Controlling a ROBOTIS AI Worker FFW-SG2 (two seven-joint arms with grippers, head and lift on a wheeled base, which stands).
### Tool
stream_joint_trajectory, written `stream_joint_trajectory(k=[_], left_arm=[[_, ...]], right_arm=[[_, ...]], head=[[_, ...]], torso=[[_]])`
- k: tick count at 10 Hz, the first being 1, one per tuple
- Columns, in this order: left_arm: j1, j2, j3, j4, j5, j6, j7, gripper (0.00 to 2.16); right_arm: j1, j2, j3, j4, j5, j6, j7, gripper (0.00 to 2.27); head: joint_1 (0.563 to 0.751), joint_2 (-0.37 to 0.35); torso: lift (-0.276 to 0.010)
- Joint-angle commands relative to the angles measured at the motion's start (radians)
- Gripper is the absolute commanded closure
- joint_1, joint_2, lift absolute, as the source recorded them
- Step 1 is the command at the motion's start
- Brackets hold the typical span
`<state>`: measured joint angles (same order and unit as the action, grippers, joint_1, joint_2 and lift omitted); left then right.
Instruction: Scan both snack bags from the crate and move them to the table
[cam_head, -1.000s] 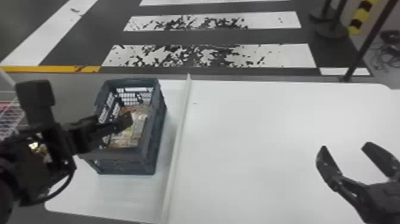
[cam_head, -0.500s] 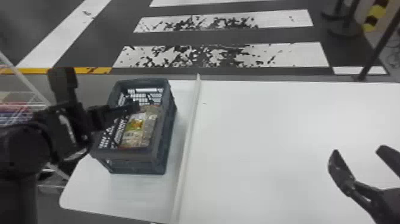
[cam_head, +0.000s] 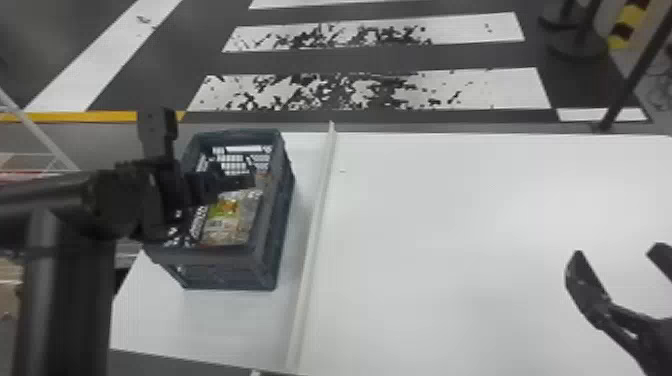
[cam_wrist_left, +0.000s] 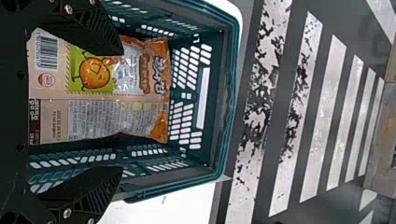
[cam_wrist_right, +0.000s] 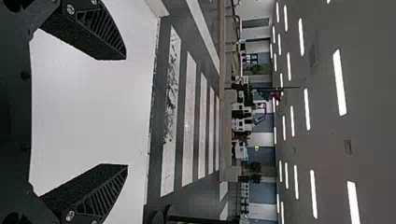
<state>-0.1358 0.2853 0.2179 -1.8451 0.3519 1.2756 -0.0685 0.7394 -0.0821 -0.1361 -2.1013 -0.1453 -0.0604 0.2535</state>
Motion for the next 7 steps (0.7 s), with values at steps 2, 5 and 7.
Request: stream_joint_trajectory(k=[2,5,7], left_arm=[[-0.045,0.006,-0.052,0.076,-0.057,0.003,-0.004,0.12],[-0.09,0.015,-0.095,0.184,-0.077,0.018,-0.014,0.13],[-0.099,0.006,-0.127,0.241,-0.102,-0.037,-0.022,0.13]], right_arm=[[-0.002,-0.013,-0.016,0.038,-0.025,-0.054,0.001,0.11],[-0.002,-0.022,-0.013,0.064,-0.027,-0.094,0.003,0.11],[0.005,-0.025,-0.013,0.064,-0.033,-0.118,0.001,0.1]], head=[[0.695,0.128],[0.695,0.119],[0.695,0.115]], torso=[[-0.087],[-0.087],[-0.087]])
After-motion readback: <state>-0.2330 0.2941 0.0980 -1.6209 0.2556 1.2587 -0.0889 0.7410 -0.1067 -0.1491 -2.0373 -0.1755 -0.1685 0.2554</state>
